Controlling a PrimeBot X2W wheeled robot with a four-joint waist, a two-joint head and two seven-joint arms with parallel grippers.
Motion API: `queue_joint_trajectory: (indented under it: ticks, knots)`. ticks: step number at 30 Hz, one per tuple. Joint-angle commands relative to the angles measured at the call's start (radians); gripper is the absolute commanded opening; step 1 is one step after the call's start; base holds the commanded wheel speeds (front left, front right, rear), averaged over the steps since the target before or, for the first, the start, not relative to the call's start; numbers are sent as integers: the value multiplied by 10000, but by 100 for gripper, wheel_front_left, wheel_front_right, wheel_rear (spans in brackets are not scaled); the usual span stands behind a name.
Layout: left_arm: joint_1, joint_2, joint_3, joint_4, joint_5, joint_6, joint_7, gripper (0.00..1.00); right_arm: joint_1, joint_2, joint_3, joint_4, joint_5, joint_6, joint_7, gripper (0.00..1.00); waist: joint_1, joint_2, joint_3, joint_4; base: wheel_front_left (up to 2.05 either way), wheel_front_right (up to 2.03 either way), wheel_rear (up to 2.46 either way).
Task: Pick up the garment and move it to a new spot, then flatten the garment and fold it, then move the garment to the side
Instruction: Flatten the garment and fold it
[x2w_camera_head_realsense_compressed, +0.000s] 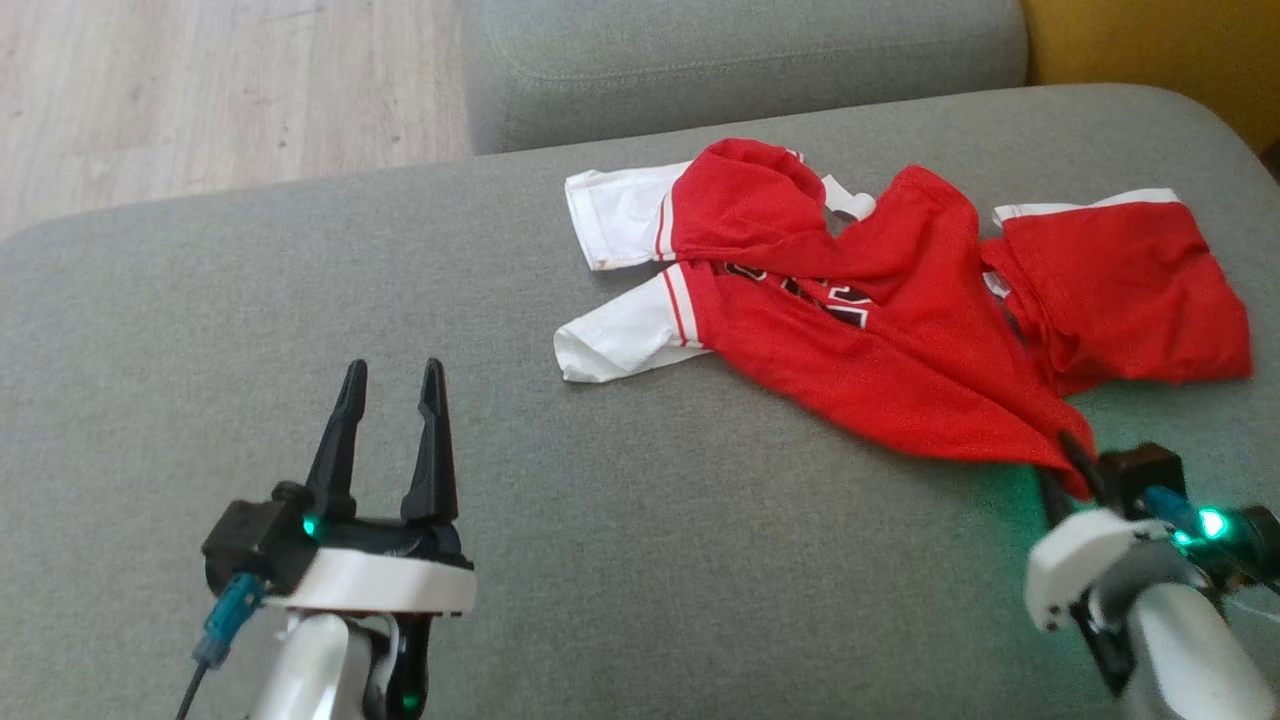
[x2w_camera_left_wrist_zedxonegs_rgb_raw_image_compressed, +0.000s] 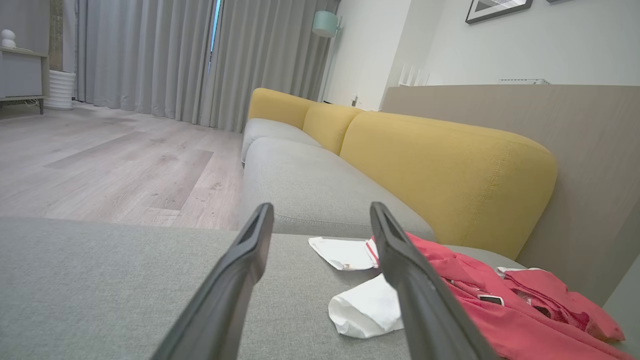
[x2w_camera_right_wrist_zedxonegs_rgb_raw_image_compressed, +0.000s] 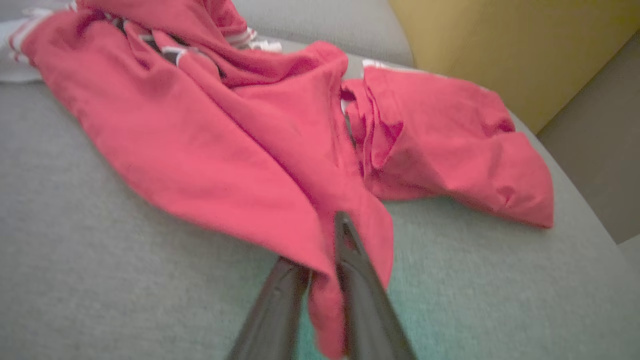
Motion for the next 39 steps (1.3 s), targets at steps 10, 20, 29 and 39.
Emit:
queue_joint_trajectory:
  ticks: [10,20,29,39]
  knots:
    - [-43,71,159,-383,78,-57,-51,100,126,1064,1163,-2949,223,35,-417,100,1,-1,-46,575,0,0,0]
    - [-532,23,-365,-303,-31,-57,-51,100,-1515,824,3706,-2824,369,35,458,100,1,-1,712,1834,0,0,0]
    - [-1101,-37,-967,-128,-367,-58,-51,100,-3897,71,5291,218,106,35,795,100,1,-1,1552,3277,0,0,0]
    - [-1242,-41,-1176,-203,-728,-58,-51,100,-5301,102,5971,2596,-77,35,598,100,1,-1,1985,3916,0,0,0]
